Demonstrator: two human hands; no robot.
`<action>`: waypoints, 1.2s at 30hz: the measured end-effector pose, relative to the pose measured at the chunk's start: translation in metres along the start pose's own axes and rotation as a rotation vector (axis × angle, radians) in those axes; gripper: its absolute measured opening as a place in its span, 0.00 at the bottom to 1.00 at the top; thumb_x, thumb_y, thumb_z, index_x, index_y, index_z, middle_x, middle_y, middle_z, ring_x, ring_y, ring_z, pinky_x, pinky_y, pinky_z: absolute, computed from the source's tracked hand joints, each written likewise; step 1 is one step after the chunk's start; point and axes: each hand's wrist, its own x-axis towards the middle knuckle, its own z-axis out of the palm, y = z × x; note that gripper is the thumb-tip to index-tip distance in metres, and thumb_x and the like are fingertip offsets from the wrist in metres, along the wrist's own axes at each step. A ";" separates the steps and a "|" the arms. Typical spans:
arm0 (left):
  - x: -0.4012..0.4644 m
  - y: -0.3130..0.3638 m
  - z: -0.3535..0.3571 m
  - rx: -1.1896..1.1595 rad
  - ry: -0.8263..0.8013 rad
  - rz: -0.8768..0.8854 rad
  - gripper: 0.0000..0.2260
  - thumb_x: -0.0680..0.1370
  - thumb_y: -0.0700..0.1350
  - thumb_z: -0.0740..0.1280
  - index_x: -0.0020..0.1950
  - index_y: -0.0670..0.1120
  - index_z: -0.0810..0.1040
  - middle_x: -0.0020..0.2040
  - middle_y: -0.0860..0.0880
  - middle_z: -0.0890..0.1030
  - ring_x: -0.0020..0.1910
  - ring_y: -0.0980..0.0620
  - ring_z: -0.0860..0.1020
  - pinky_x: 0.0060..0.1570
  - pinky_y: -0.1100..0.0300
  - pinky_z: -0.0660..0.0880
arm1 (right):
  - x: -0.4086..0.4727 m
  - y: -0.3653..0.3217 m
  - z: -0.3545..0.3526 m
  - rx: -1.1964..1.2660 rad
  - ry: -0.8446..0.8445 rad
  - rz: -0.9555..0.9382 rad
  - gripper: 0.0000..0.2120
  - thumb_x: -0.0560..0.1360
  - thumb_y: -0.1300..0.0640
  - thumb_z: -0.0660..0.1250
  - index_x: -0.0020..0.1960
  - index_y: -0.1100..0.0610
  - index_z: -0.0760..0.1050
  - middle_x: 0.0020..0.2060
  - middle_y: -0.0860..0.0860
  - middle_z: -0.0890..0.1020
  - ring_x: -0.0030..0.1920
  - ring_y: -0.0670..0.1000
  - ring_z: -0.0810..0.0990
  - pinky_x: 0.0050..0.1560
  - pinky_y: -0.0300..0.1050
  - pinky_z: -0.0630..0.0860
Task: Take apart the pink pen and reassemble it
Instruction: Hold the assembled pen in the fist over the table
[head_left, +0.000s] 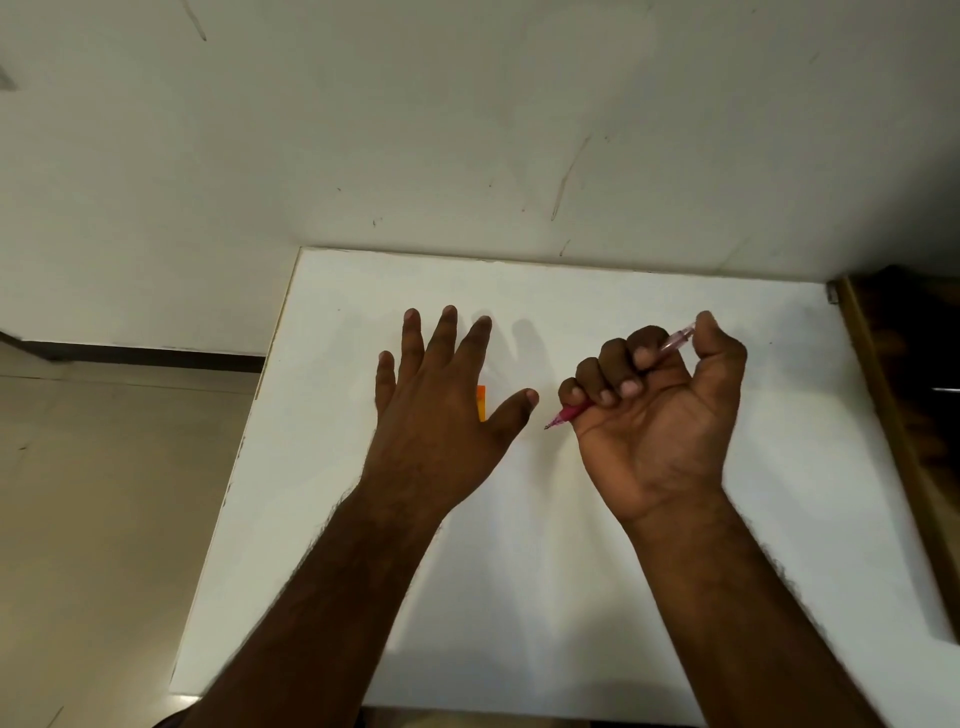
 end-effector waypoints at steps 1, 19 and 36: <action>0.000 0.000 0.000 0.001 0.000 0.000 0.37 0.77 0.70 0.56 0.81 0.56 0.52 0.83 0.51 0.48 0.81 0.49 0.37 0.77 0.43 0.42 | 0.000 0.000 0.000 -0.004 0.000 -0.003 0.23 0.80 0.41 0.55 0.33 0.55 0.67 0.26 0.50 0.63 0.30 0.51 0.60 0.35 0.47 0.65; 0.000 -0.001 0.001 0.009 0.006 -0.003 0.37 0.77 0.70 0.57 0.81 0.57 0.52 0.83 0.51 0.49 0.81 0.49 0.38 0.76 0.42 0.43 | -0.004 0.002 0.006 -0.130 -0.067 -0.021 0.24 0.81 0.42 0.53 0.33 0.57 0.68 0.26 0.51 0.64 0.30 0.51 0.60 0.36 0.48 0.65; 0.002 -0.003 0.002 0.023 0.010 0.001 0.37 0.77 0.70 0.56 0.81 0.57 0.52 0.83 0.51 0.49 0.81 0.48 0.38 0.76 0.41 0.43 | -0.005 0.003 0.010 -0.238 -0.094 -0.093 0.24 0.78 0.43 0.54 0.30 0.56 0.70 0.24 0.50 0.66 0.28 0.51 0.62 0.35 0.48 0.65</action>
